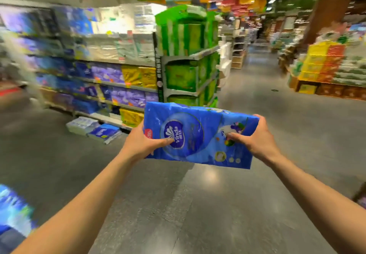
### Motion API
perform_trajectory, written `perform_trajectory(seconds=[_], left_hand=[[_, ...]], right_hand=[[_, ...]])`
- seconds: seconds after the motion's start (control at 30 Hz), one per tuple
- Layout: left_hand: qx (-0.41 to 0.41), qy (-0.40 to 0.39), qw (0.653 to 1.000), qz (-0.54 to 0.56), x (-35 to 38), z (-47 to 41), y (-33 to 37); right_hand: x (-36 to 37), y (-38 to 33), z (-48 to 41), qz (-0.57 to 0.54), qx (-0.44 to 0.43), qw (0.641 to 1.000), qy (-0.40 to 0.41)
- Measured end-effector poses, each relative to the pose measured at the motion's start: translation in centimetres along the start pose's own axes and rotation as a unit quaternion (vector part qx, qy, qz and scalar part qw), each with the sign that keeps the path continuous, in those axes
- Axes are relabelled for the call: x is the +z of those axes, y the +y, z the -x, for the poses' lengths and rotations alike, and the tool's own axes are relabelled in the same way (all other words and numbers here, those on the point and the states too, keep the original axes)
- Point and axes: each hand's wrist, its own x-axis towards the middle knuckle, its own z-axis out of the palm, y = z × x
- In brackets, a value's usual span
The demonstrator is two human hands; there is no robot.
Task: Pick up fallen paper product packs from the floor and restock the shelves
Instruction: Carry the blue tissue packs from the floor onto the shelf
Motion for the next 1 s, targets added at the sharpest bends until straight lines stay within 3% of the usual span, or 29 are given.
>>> perform_trajectory(seconds=[0.27, 0.4, 0.6, 0.8, 1.0], left_hand=[[-0.070, 0.232, 0.970, 0.030, -9.0, -11.4, -6.6], [-0.117, 0.292, 0.949, 0.022, -15.0, -16.4, -11.9], [-0.153, 0.298, 0.942, -0.002, -26.3, -28.5, -21.2], [-0.158, 0.302, 0.939, -0.037, -38.5, -43.2, -24.7], [-0.150, 0.312, 0.938, -0.021, -47.7, -57.5, -31.5]], right_hand=[[18.1, -5.5, -19.5, -0.025, -0.115, 0.982, -0.146], [29.2, -7.5, -25.7, -0.028, -0.140, 0.966, -0.215], [47.2, -12.0, -35.9, -0.030, -0.172, 0.953, -0.248], [61.1, -19.9, -47.1, -0.045, -0.175, 0.951, -0.252], [75.3, -22.8, -58.0, -0.074, -0.172, 0.949, -0.253]])
